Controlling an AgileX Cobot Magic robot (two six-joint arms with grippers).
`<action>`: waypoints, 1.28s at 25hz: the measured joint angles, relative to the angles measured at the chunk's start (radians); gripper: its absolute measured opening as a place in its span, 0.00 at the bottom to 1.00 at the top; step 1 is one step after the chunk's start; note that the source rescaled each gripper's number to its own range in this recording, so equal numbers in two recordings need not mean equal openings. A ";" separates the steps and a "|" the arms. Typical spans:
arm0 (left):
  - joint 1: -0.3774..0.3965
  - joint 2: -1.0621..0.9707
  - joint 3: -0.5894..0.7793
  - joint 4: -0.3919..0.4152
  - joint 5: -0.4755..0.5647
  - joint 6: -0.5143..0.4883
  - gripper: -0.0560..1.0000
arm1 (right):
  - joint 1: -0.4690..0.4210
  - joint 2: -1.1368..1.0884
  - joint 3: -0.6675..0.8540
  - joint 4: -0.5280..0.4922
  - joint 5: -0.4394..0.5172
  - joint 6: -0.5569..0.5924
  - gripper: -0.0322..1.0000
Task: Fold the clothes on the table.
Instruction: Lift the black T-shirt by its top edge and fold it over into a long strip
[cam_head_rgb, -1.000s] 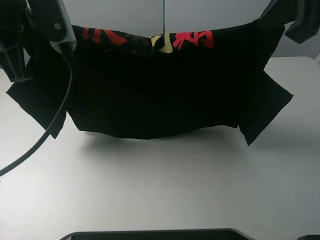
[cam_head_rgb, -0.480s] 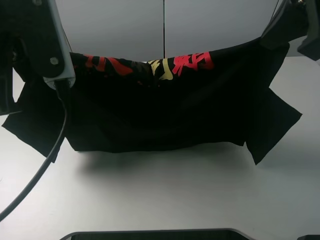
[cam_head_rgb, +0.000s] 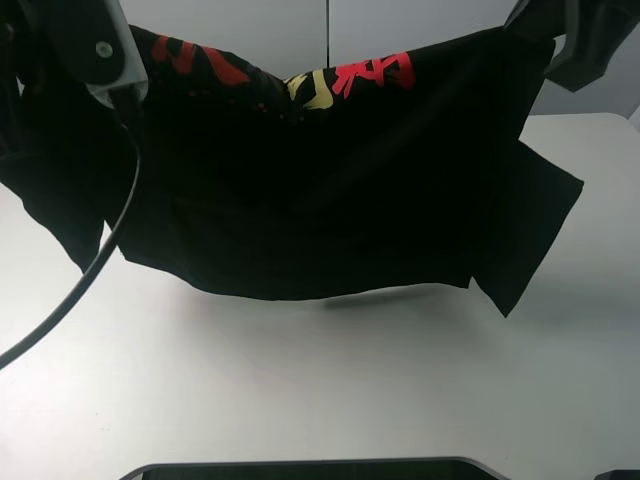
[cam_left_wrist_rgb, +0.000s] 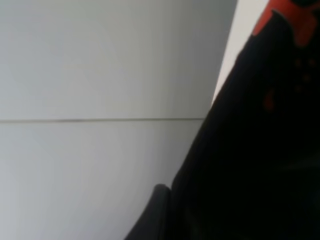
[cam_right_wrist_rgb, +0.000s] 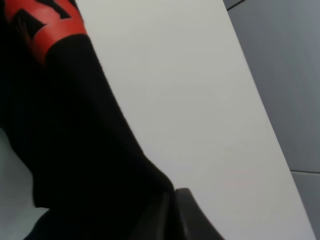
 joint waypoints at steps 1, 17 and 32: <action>0.047 0.000 0.000 0.004 -0.021 -0.004 0.05 | 0.000 0.017 0.000 -0.012 -0.031 0.001 0.04; 0.445 0.207 0.000 -0.331 -0.477 0.237 0.05 | 0.000 0.128 0.023 -0.056 -0.118 0.051 0.04; 0.445 0.228 0.000 -0.942 -0.090 0.621 0.05 | 0.000 0.144 0.262 0.074 -0.083 0.070 0.04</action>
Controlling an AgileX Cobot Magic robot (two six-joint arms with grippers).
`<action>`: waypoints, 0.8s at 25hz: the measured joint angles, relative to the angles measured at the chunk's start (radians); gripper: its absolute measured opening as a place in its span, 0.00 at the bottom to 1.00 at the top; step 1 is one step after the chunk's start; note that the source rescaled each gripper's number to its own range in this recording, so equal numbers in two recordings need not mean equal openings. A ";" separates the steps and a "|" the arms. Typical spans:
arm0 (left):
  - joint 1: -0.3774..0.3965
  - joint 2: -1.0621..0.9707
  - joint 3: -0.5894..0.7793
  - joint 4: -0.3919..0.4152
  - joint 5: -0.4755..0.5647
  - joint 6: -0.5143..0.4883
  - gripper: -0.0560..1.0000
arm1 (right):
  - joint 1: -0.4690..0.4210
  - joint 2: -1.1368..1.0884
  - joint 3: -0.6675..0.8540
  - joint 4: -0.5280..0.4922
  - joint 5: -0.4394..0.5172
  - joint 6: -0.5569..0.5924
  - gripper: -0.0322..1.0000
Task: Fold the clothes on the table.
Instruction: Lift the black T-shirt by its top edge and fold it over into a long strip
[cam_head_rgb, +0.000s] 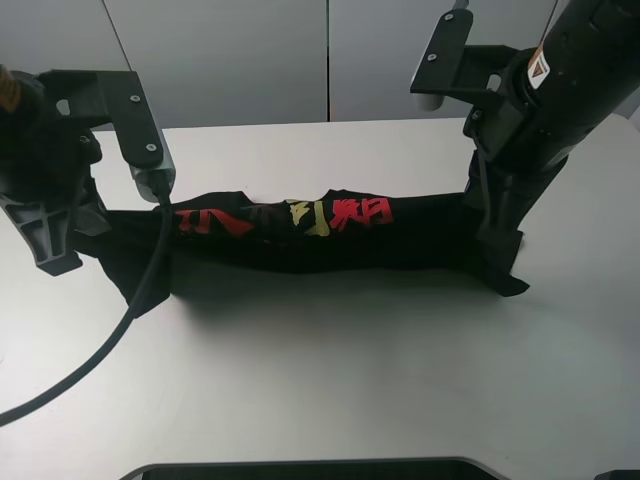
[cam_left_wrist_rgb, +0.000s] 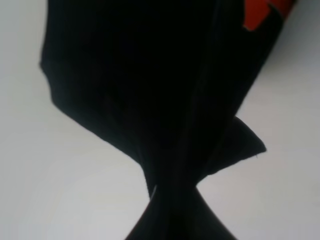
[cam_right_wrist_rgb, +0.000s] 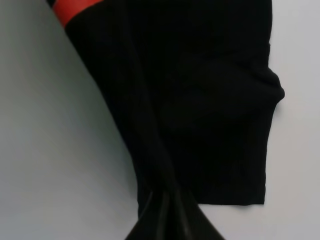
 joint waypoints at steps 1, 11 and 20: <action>0.000 0.000 0.000 -0.015 0.005 0.014 0.05 | 0.000 0.000 0.002 0.008 -0.015 -0.003 0.04; 0.000 0.026 0.000 0.136 -0.098 -0.020 0.05 | 0.000 0.004 0.006 -0.052 -0.180 0.011 0.04; 0.000 0.144 0.000 0.247 -0.260 -0.115 0.05 | -0.083 0.109 0.006 -0.114 -0.348 0.051 0.04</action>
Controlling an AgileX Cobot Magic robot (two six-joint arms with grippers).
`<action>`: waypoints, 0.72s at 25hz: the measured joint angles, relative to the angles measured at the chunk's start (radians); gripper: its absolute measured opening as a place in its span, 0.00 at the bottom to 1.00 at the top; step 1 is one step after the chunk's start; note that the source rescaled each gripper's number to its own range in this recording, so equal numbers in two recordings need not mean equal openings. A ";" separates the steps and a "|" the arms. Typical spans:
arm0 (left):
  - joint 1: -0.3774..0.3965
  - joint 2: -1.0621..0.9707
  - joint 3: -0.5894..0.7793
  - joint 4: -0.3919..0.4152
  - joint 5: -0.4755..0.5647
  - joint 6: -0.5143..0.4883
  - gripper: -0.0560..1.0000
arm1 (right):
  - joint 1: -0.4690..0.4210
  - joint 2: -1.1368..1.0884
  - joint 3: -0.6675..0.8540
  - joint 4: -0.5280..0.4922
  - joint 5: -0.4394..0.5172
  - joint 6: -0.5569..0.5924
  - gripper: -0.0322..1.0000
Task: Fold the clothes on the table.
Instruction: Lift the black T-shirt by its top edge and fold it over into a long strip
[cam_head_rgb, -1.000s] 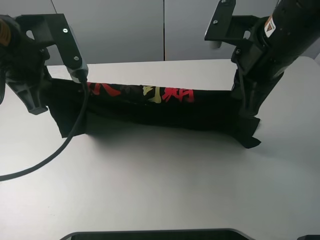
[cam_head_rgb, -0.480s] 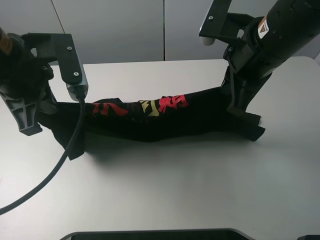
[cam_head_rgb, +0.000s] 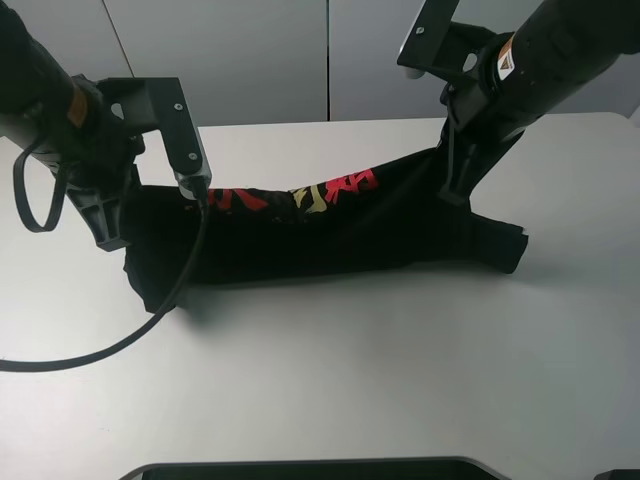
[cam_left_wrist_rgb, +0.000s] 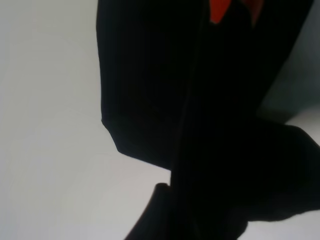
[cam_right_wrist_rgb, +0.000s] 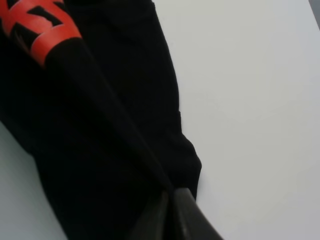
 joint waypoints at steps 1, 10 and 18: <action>0.000 0.012 0.000 0.023 -0.024 -0.024 0.05 | -0.010 0.017 0.000 -0.003 -0.024 0.001 0.04; 0.000 0.108 0.000 0.305 -0.104 -0.257 0.05 | -0.081 0.128 0.000 -0.059 -0.163 0.013 0.04; 0.067 0.196 0.000 0.381 -0.193 -0.343 0.05 | -0.140 0.158 0.000 -0.063 -0.252 0.019 0.04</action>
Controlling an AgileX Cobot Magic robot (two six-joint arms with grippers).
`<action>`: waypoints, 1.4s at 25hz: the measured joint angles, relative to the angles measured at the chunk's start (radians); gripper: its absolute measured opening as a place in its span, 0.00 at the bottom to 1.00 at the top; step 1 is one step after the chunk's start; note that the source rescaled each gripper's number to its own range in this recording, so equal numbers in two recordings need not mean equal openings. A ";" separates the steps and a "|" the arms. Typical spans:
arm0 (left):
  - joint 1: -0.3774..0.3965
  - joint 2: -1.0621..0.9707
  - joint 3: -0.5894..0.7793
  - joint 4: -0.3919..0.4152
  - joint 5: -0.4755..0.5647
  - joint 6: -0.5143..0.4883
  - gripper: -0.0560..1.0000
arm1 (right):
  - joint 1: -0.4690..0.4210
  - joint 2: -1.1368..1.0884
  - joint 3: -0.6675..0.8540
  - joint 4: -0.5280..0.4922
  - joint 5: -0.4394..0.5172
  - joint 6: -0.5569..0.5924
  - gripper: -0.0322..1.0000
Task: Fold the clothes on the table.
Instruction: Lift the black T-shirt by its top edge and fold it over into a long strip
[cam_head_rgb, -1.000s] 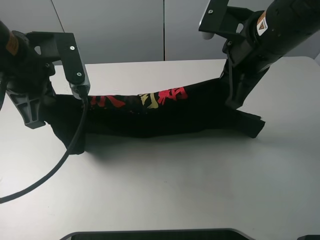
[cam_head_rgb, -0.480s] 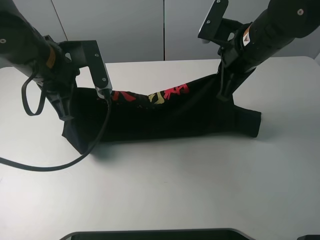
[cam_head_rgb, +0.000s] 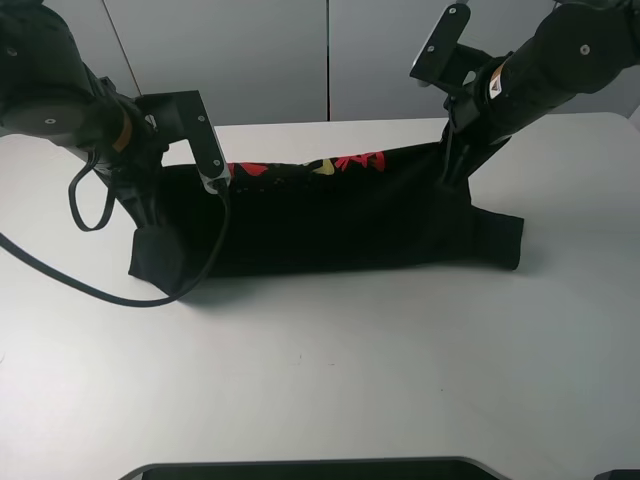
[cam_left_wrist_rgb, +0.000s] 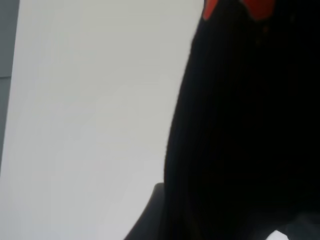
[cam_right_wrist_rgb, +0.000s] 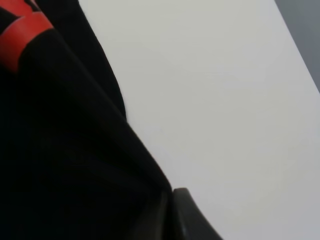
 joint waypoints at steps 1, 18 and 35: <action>0.010 0.013 0.000 0.000 -0.013 -0.002 0.05 | -0.003 0.000 0.000 0.000 -0.011 0.000 0.04; 0.054 0.057 0.000 0.036 -0.131 -0.023 0.05 | -0.015 0.185 -0.012 -0.029 -0.164 0.006 0.04; 0.105 0.162 0.000 0.044 -0.228 -0.025 0.05 | -0.067 0.223 -0.029 -0.042 -0.210 0.010 0.04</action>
